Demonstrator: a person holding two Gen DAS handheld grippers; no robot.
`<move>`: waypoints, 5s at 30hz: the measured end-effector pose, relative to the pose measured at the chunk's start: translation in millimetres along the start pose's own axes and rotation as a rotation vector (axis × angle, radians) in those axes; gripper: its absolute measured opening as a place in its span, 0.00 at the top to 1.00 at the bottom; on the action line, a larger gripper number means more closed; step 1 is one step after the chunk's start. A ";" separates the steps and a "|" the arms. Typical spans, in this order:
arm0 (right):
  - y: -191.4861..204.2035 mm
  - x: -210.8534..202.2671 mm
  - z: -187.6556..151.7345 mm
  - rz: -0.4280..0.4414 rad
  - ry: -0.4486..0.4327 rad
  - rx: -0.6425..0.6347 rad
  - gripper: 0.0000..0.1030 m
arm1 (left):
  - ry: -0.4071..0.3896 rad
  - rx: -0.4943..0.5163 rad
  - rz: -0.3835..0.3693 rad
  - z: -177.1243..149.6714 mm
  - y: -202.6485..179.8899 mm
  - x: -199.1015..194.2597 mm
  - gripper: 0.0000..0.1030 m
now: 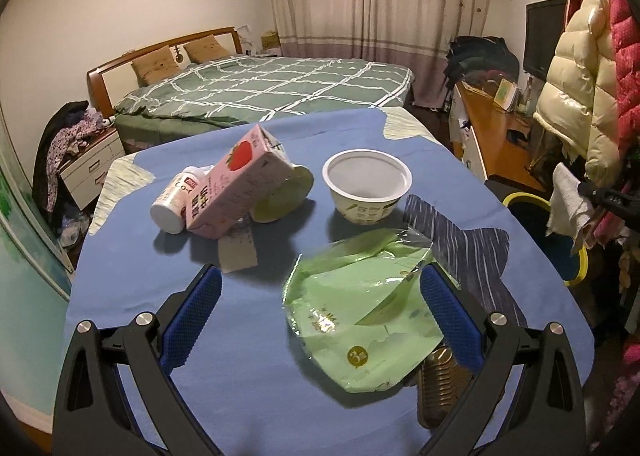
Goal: Collect trash
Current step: 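Lift the tissue, carry it over the bin and open the right gripper, then grasp the white plastic bowl by its rim with the left gripper, then carry the bowl over the bin and open the left gripper, then grasp the green plastic bag with the right gripper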
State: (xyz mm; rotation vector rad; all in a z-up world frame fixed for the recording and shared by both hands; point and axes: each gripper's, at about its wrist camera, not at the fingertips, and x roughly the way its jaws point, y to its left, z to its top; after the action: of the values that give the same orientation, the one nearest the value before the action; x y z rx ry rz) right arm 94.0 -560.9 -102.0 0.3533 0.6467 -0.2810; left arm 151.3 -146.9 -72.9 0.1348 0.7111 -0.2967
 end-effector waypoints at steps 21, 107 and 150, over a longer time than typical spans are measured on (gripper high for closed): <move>0.6 -1.0 -10.3 0.016 -0.021 0.030 0.57 | 0.098 0.057 -0.028 32.0 -41.7 79.3 0.05; -76.6 -70.4 -61.4 -0.168 -0.070 0.080 0.50 | 0.130 0.219 -0.336 81.6 -314.5 109.8 0.08; 268.7 54.9 -94.1 0.308 0.290 -0.489 0.72 | -0.118 -0.385 0.373 -13.1 170.2 53.5 0.05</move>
State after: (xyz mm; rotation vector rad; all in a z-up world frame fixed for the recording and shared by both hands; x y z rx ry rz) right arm 182.7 -288.1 -144.1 0.0177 0.9068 0.2287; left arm 234.8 5.8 -114.4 -0.1165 0.6007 0.1891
